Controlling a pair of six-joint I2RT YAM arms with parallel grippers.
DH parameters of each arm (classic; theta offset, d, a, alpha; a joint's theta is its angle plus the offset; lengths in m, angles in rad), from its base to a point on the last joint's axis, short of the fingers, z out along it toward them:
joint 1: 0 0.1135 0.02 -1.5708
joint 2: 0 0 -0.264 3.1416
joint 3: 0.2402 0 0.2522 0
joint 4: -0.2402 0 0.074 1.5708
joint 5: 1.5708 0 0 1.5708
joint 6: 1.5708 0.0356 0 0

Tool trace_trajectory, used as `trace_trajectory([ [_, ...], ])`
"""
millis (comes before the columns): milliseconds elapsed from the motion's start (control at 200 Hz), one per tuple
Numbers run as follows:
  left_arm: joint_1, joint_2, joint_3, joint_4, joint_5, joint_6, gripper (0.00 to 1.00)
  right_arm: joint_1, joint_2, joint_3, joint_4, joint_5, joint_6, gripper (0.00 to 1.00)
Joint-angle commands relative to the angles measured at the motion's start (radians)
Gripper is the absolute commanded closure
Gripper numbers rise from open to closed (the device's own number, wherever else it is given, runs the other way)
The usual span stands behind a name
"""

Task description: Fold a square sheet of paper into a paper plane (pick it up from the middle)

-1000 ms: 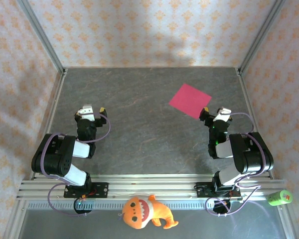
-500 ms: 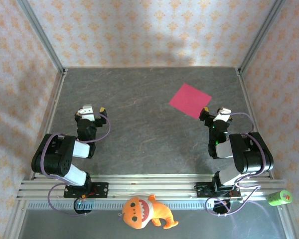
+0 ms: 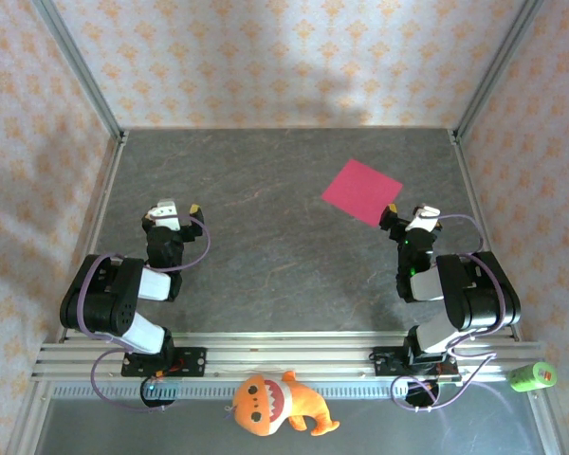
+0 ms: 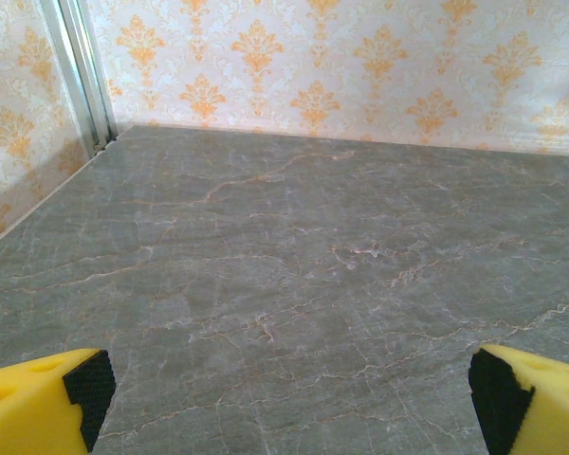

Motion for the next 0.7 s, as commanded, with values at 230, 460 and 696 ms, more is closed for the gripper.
trace_trajectory([
  [230, -0.023, -0.082, -0.054, 0.071, 0.002, 0.037, 0.01, 0.004, -0.230, 0.042, -0.232, 0.025, 0.035, 0.00],
  [460, -0.022, -0.435, 0.019, -0.421, -0.163, -0.141, 0.01, 0.004, -0.509, 0.165, -0.745, -0.024, 0.167, 0.00],
  [696, -0.020, -0.661, 0.158, -0.852, -0.139, -0.352, 0.01, 0.001, -0.718, 0.253, -1.080, -0.090, 0.516, 0.00],
])
